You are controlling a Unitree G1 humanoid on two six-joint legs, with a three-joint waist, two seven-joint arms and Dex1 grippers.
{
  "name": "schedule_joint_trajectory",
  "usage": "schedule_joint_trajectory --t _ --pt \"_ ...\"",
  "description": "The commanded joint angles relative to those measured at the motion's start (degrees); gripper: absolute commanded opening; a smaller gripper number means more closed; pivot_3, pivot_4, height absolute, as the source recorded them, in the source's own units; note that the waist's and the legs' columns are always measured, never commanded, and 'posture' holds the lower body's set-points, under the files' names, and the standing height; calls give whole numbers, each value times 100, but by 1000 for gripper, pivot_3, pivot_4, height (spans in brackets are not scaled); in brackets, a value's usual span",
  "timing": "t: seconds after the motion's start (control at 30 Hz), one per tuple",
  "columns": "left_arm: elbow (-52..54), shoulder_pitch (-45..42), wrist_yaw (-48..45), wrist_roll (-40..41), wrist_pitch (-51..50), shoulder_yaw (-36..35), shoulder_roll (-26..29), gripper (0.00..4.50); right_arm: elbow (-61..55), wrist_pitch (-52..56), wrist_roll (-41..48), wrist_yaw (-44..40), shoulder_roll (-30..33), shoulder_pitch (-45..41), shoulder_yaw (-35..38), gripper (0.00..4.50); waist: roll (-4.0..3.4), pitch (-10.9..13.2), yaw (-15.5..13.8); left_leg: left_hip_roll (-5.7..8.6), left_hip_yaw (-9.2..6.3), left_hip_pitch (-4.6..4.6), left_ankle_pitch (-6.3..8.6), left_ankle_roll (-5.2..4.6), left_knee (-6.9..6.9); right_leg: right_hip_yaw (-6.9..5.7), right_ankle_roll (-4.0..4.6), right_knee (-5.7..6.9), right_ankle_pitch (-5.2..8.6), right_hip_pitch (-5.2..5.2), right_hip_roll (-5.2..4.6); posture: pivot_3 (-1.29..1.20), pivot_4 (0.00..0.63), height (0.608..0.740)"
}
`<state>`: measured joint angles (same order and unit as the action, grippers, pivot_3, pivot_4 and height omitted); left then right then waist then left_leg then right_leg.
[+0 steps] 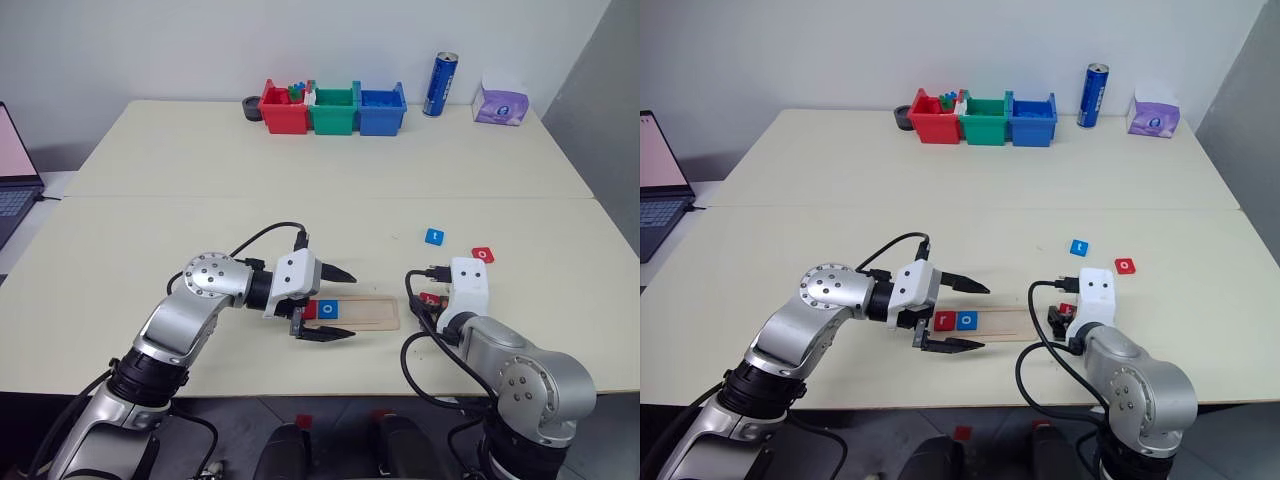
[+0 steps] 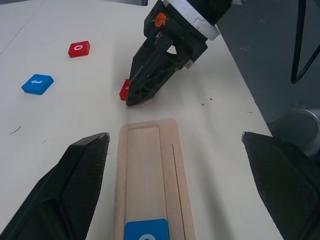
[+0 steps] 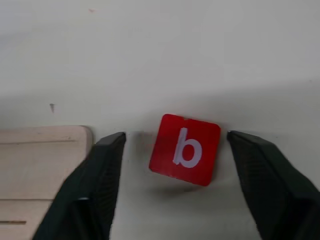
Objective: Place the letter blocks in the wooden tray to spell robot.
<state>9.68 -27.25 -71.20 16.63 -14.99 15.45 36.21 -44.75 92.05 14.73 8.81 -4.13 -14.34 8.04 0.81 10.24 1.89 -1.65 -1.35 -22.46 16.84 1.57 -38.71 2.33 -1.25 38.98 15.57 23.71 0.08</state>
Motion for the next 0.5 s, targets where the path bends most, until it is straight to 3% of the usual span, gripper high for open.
schedule_joint_trajectory --t 0.03,0.2,0.33,0.43,0.5 --pt "5 -93 -56 13 145 -40 -23 4500 -265 45 113 -64 129 -164 191 4455 0 0 0 1 0 -1 0 0 0 0 0 0 0 1 0 0 150 740" --pt "-64 -105 -65 9 190 -87 -9 4500 -400 45 339 -261 455 -1040 1080 4455 -1 1 -3 3 5 -12 0 0 -5 -6 4 3 -4 12 -1 0 150 740" --pt "-141 -118 -77 27 221 -116 -22 4500 18 -77 1242 -1743 1403 -1693 1601 4455 -6 4 -2 1 1 -25 0 0 -2 -4 6 5 -4 26 1 0 150 740" --pt "-271 -144 -114 42 292 -90 -90 4500 702 -2413 1445 -4027 2994 -1005 972 4455 -3 6 -33 7 2 -36 1 -2 -3 -9 6 -4 -4 29 -5 0 150 740" --pt "-354 -167 -134 90 293 -77 -160 4500 1364 -3982 1236 -5220 3625 -452 658 4455 4 9 -33 11 6 -38 4 -7 -3 -19 3 -19 -2 19 -7 0 150 740"
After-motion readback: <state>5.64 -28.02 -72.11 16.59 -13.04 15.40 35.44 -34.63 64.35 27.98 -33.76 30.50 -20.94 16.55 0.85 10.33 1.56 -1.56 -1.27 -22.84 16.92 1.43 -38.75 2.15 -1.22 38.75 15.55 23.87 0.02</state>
